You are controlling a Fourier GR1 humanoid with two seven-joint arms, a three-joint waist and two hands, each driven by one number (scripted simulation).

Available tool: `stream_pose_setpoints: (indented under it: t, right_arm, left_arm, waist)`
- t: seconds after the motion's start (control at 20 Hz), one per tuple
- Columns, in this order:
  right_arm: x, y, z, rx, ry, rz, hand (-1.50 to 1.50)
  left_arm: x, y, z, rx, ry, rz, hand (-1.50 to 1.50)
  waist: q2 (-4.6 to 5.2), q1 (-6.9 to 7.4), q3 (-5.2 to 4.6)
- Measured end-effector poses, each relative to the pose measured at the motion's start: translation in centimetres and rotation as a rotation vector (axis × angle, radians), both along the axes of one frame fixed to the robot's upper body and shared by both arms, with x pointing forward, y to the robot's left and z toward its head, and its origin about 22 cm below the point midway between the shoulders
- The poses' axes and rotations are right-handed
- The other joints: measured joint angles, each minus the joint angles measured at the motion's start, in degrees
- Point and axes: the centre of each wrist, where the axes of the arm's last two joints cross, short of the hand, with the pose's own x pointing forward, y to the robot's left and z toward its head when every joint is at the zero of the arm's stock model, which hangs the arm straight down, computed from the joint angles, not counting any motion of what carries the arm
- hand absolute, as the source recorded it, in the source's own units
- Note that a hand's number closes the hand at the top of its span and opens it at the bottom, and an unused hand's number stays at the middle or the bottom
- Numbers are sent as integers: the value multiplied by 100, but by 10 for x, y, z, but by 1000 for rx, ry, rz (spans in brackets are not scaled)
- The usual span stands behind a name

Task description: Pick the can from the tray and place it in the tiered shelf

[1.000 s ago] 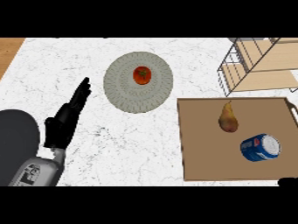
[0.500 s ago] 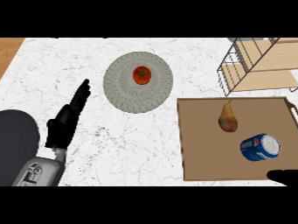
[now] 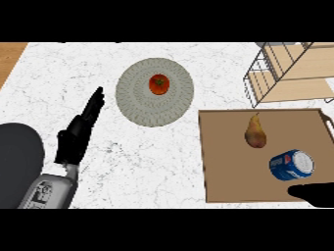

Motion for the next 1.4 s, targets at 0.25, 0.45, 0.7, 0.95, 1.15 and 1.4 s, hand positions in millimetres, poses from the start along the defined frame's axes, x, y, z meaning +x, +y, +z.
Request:
stream_pose_setpoints:
  t: [0.25, 0.45, 0.7, 0.95, 1.15, 1.4]
  right_arm:
    - [-5, 0, -10, -4, 28, -16, -150]
    - [2, 0, -14, -21, 53, -21, -150]
    - [12, 0, -25, -34, 81, -23, -150]
    - [13, -2, -40, -47, 103, -30, -150]
    - [16, 0, -50, -53, 118, -35, -150]
    - [23, 2, -60, -49, 130, -39, -150]
  left_arm:
    - [2, 3, 3, 4, 2, 2, 0]
    - [-5, 7, 4, 1, -3, -3, 0]
    - [-1, 3, 8, -1, 0, -7, 0]
    - [0, 1, 2, 9, 3, -4, 0]
    - [0, 7, 5, 9, 5, -5, 0]
    - [2, 7, 12, 0, 2, -1, 0]
  waist:
    - [-2, -9, 0]
    - [-2, 2, 2]
    - [-1, 1, 1]
    - [-1, -3, 0]
    - [-2, -1, 1]
    - [-3, 2, 0]
